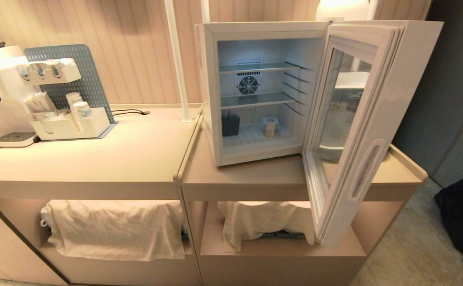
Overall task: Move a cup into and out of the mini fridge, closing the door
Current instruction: Take the yoghurt out of the freezer
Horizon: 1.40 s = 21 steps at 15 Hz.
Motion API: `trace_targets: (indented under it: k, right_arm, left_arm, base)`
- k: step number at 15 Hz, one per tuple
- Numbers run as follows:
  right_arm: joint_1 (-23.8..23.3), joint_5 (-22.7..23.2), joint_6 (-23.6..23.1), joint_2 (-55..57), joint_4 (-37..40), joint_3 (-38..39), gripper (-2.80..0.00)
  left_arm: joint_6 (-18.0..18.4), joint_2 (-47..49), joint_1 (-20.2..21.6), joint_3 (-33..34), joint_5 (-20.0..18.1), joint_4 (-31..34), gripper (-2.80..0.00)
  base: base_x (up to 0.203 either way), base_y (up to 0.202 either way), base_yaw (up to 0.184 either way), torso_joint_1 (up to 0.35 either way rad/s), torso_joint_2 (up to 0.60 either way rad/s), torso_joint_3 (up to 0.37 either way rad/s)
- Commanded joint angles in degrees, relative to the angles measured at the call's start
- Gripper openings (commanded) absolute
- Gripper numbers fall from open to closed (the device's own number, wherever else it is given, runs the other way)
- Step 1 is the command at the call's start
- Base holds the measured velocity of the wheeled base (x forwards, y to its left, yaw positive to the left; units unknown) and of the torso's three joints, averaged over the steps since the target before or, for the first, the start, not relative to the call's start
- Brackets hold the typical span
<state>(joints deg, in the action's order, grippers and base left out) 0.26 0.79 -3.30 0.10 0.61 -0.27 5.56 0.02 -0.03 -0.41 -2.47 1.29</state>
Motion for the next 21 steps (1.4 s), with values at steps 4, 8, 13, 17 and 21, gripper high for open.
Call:
trace_targets:
  k: [4, 8, 13, 17, 21]
  right_arm:
    - [0.1, 0.0, 0.0, 0.0, 0.2, 0.1, -2.80]
    - [0.1, 0.0, 0.0, 0.0, 0.1, 0.1, -2.80]
    - [0.1, 0.0, 0.0, 0.0, 0.1, 0.1, -2.80]
    - [0.1, -0.1, 0.0, 0.0, 0.0, 0.2, -2.80]
    - [0.1, 0.0, 0.0, 0.0, 0.0, 0.2, -2.80]
  left_arm:
    - [0.1, 0.5, 0.0, -1.0, 0.4, 2.3, -2.80]
    - [0.1, 0.0, -0.1, -1.0, 0.3, 2.2, -2.80]
    - [0.0, 0.0, -0.1, -0.8, 0.2, 1.7, -2.80]
    - [0.0, 0.0, 0.0, -0.7, 0.2, 1.6, -2.80]
    - [0.0, 0.0, 0.0, -0.7, 0.2, 1.5, -2.80]
  base:
    - [-0.002, 0.150, -0.003, 0.004, 0.01, 0.003]
    - [0.000, 0.198, -0.002, 0.004, 0.00, 0.005]
    - [0.000, 0.192, 0.000, 0.002, 0.00, 0.003]
    - [0.000, 0.192, 0.001, 0.004, 0.00, 0.002]
    - [0.000, 0.194, 0.001, 0.004, 0.00, 0.007]
